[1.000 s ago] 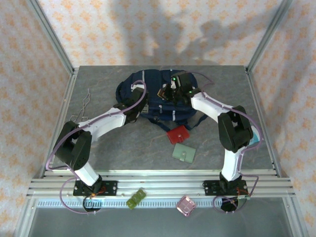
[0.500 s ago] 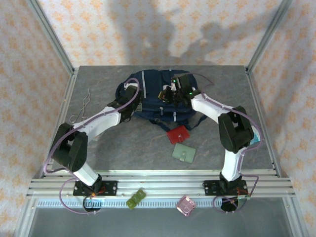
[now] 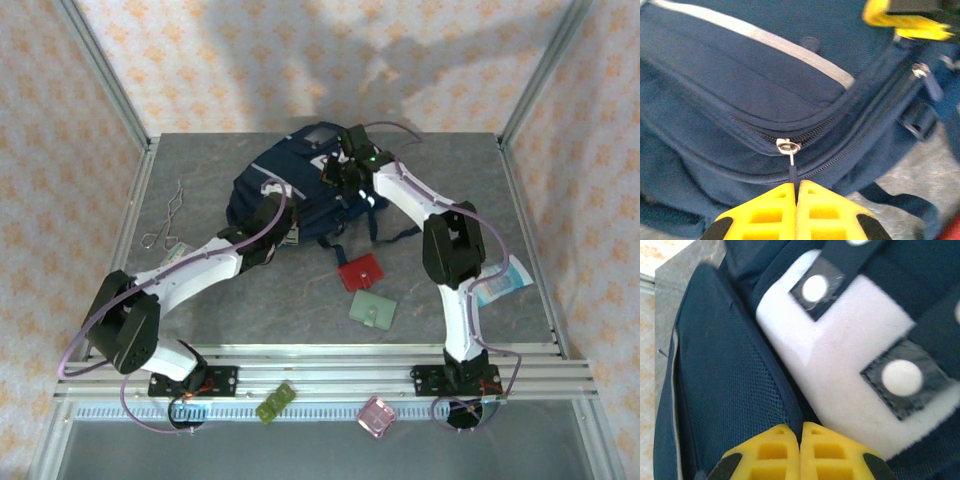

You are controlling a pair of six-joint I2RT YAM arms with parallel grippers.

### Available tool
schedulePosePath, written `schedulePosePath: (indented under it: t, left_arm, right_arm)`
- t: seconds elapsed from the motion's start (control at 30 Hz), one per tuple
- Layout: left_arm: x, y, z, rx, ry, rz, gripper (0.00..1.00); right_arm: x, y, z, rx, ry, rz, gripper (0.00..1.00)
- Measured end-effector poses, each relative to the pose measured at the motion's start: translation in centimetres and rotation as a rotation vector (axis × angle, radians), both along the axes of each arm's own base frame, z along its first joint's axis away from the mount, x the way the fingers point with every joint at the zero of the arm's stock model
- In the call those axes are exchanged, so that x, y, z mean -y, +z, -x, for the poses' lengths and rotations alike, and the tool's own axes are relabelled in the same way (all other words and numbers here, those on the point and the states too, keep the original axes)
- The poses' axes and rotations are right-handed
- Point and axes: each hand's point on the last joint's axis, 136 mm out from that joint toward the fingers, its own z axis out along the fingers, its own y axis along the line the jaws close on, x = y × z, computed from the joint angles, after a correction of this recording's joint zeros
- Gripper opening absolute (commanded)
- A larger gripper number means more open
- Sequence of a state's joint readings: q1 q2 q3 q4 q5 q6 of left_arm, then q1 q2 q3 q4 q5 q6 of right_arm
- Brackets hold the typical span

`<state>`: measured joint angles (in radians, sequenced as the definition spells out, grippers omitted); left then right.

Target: Pack the student bag

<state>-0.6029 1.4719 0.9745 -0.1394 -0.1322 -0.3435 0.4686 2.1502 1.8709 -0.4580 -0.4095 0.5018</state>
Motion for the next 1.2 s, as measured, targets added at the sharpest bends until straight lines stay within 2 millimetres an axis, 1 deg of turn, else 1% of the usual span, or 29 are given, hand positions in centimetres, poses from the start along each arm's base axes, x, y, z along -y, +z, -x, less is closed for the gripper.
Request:
schedulePosePath:
  t: [0.03,0.07,0.13,0.2,0.23,0.37,0.43,0.53,0.63,0.73,0.77,0.8,0.87,0.93,1.0,1.1,1.2]
  left_arm:
    - [0.8,0.0,0.0,-0.001,-0.015,0.011,0.00]
    - [1.6,-0.1,-0.1,-0.003,-0.028,0.022,0.00]
    - [2.9,-0.4,-0.2,-0.012,-0.051,0.041,0.00]
    - [3.6,-0.6,-0.4,-0.021,-0.066,0.049,0.00]
    - [3.9,-0.7,-0.5,-0.026,-0.074,0.052,0.00]
    - [4.3,-1.3,-0.6,-0.046,-0.084,0.049,0.00]
    - [4.3,-1.6,-0.5,-0.054,-0.086,0.042,0.00]
    - [4.3,-1.7,-0.5,-0.055,-0.085,0.039,0.00]
    - [4.3,-1.7,-0.8,-0.054,-0.080,0.032,0.00]
    - [4.0,-2.0,-0.9,-0.056,-0.069,0.012,0.00]
    - [3.9,-2.1,-0.9,-0.057,-0.067,0.006,0.00]
    - [3.8,-2.2,-0.9,-0.060,-0.063,-0.003,0.00]
    - [3.6,-2.5,-1.0,-0.059,-0.048,-0.024,0.00]
    - [3.1,-2.7,-1.0,-0.060,-0.029,-0.048,0.00]
    - [2.6,-3.1,-1.0,-0.061,-0.010,-0.078,0.00]
    - [1.8,-3.5,-1.2,-0.053,0.024,-0.131,0.00]
    - [1.0,-3.5,-1.5,-0.040,0.053,-0.159,0.00]
  right_arm:
    - [0.3,0.1,-0.4,0.005,-0.007,0.001,0.01]
    - [0.6,0.1,-0.6,0.006,-0.013,0.001,0.07]
    - [1.3,0.0,-0.9,-0.001,-0.028,-0.004,0.24]
    - [1.8,-0.4,-0.9,-0.009,-0.048,-0.024,0.34]
    - [2.1,-0.7,-0.6,-0.014,-0.054,-0.032,0.37]
    - [3.2,-2.3,2.3,-0.083,-0.065,-0.075,0.40]
    - [3.2,-2.3,3.5,-0.102,-0.060,-0.110,0.40]
    - [2.4,-1.8,5.0,-0.121,-0.032,-0.172,0.40]
    - [0.9,-1.6,5.9,-0.133,0.002,-0.217,0.40]
    - [-0.6,-1.4,6.7,-0.147,0.032,-0.248,0.39]
    - [-1.0,-1.3,6.9,-0.148,0.043,-0.256,0.37]
    - [-1.4,-1.2,7.1,-0.150,0.047,-0.262,0.32]
    - [-1.6,-1.4,7.1,-0.159,0.044,-0.266,0.19]
    - [-1.6,-2.1,7.1,-0.179,0.038,-0.268,0.06]
    - [-1.6,-2.8,7.1,-0.202,0.026,-0.269,0.00]
    - [-1.6,-3.0,7.1,-0.211,0.018,-0.270,0.00]
    - [-1.6,-3.0,6.9,-0.204,0.016,-0.276,0.00]
